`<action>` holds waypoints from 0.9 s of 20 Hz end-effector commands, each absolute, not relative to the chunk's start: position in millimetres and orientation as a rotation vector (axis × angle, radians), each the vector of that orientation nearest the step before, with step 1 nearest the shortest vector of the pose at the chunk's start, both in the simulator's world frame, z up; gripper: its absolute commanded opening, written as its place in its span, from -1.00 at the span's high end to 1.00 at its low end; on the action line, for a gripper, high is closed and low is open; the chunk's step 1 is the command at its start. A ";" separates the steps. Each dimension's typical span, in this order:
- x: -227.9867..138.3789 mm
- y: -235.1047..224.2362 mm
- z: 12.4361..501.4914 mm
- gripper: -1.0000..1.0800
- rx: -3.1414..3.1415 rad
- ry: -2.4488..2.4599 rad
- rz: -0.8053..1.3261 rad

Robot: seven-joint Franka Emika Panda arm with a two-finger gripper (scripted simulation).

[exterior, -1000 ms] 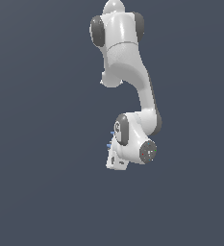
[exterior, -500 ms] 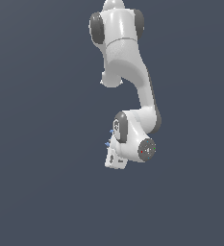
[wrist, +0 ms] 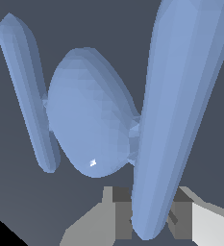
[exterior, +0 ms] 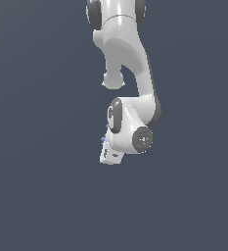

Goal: Pick up the object and move it to a goal position.

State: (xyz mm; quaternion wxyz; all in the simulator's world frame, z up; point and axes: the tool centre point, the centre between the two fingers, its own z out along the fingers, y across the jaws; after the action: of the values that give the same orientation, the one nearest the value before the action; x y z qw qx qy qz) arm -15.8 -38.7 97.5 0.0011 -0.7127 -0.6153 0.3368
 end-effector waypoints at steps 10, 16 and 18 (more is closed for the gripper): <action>-38.9 -101.4 220.8 1.00 -2.240 -1.929 1.056; -50.7 -134.9 287.5 1.00 -2.240 -1.928 1.055; -54.5 -146.4 309.4 1.00 -2.241 -1.927 1.054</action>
State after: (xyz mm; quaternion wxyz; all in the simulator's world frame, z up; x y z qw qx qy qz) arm -51.0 -137.7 292.6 0.0016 -0.7141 -0.6142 0.3359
